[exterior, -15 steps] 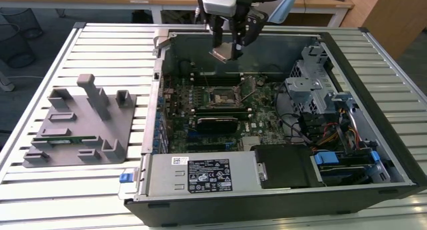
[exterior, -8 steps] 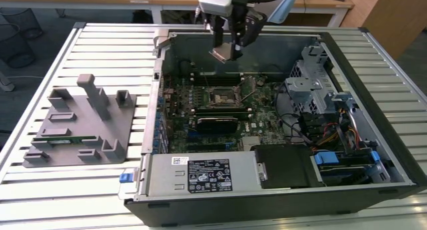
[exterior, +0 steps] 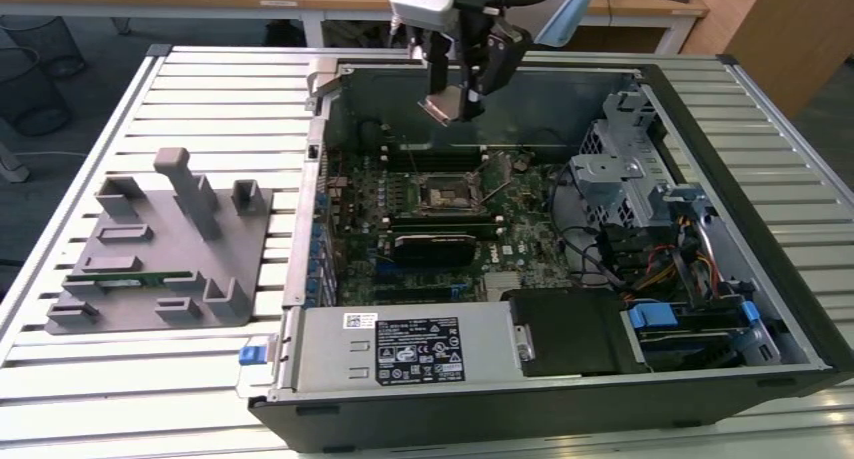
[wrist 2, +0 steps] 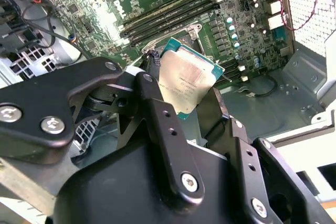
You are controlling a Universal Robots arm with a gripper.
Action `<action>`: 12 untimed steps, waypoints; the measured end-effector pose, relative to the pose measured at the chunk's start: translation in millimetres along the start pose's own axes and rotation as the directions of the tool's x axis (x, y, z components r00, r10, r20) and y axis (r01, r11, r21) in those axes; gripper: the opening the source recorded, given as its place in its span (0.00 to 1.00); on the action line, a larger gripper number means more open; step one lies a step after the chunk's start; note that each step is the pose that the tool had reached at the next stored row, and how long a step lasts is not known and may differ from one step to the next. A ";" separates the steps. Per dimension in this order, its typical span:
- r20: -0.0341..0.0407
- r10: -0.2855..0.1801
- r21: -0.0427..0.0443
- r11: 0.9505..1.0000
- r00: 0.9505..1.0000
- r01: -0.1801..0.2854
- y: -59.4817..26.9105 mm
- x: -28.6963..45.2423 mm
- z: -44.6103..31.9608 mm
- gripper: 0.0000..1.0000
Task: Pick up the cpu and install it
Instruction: 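Place the cpu into insertion slot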
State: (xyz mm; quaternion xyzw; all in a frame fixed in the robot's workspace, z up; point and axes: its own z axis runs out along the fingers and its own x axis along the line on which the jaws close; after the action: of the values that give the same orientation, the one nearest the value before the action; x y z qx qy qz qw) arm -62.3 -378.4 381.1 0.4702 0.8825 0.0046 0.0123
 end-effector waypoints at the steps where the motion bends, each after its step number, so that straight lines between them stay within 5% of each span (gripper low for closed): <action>1: 0.000 0.009 0.000 1.000 1.000 -0.009 0.0 0.0 0.0 0.53; 12: 0.002 0.103 0.002 0.995 0.995 -0.103 0.0 0.0 0.5 0.53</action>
State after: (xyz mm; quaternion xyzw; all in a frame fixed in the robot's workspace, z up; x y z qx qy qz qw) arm -62.3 -378.4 380.6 0.5152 0.8570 0.0039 0.0126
